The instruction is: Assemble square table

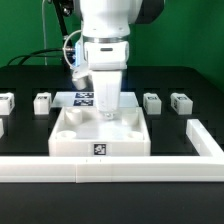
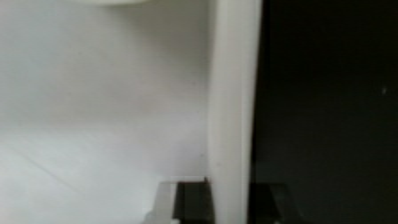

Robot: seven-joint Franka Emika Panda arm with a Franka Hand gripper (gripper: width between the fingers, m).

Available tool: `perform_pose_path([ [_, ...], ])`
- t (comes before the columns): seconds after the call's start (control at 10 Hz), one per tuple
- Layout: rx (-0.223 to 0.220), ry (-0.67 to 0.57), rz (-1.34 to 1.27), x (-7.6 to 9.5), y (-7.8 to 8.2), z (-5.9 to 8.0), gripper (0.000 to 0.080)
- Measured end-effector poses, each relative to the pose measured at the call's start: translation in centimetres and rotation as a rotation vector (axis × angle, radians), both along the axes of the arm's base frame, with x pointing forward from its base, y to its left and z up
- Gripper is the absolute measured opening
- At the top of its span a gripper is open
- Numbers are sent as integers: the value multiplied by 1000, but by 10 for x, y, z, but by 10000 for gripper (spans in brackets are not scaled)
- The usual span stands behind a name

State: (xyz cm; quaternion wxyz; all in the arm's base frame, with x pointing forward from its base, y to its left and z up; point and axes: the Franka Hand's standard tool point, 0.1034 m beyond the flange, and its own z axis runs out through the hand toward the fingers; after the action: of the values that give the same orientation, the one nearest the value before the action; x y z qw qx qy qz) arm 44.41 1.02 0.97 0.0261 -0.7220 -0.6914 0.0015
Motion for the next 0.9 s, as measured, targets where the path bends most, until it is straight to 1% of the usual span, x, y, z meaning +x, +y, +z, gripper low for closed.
perform_pose_path([
  [0.2,10,-9,4,13,25,-1,60],
  [0.3,12,-11,-9,17,33,-1,60],
  [0.5,19,-21,7,28,53,-1,60],
  [0.7,20,-33,40,35,66,-1,60],
  [0.9,20,-35,41,39,71,-1,60],
])
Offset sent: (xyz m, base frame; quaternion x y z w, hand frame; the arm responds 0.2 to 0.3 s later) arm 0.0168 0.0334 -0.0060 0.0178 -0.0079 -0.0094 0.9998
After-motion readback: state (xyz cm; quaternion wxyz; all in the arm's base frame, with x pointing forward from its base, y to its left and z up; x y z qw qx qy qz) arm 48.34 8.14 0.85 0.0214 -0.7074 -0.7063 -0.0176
